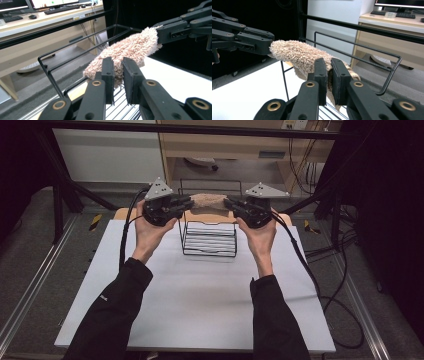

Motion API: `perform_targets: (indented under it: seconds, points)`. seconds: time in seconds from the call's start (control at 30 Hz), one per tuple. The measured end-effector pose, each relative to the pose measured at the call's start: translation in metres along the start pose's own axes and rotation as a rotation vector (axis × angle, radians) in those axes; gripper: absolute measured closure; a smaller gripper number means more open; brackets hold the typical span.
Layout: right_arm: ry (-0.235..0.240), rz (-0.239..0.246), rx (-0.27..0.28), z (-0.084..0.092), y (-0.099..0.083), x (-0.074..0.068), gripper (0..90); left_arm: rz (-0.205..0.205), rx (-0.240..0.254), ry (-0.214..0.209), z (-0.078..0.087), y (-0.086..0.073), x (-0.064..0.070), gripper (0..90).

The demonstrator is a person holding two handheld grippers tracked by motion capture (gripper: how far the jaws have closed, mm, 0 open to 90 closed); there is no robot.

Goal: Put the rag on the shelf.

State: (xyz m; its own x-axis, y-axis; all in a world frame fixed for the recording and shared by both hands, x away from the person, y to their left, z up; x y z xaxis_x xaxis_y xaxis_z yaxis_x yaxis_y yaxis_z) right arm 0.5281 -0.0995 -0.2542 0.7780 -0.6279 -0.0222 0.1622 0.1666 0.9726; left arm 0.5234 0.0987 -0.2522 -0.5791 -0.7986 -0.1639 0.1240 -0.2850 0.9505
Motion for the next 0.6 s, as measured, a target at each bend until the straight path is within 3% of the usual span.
perform_targets:
  seconds: [0.17,0.3,0.43,0.6]
  points:
    - [0.013,-0.002,-0.020,0.000,-0.004,0.000,83.5,0.032,-0.019,-0.004,0.004,0.002,-0.001,74.5]
    - [0.015,0.002,-0.028,0.000,-0.007,0.000,83.5,0.124,-0.007,-0.010,0.009,0.010,-0.008,72.5]
    - [0.021,0.015,-0.039,-0.001,-0.009,0.000,83.4,0.153,-0.032,-0.009,0.006,0.014,-0.010,77.9]
    - [0.022,0.020,-0.043,-0.001,-0.011,-0.001,82.8,0.154,-0.093,-0.038,-0.003,0.010,-0.003,89.4]
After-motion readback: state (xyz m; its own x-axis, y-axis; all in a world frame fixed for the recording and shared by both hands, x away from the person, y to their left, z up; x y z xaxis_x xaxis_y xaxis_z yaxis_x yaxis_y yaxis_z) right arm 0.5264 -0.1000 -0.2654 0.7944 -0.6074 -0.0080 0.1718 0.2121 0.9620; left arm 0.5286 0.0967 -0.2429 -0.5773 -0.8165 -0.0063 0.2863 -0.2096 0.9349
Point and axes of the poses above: each handheld gripper's, and its own axes: z roughly backward along the jaws, y roughly out of its top, x roughly to its right, the point moved 6 cm from there along -z, roughly forward along the jaws, and after that the axes turned 11 degrees about y, right-handed, at the moved point
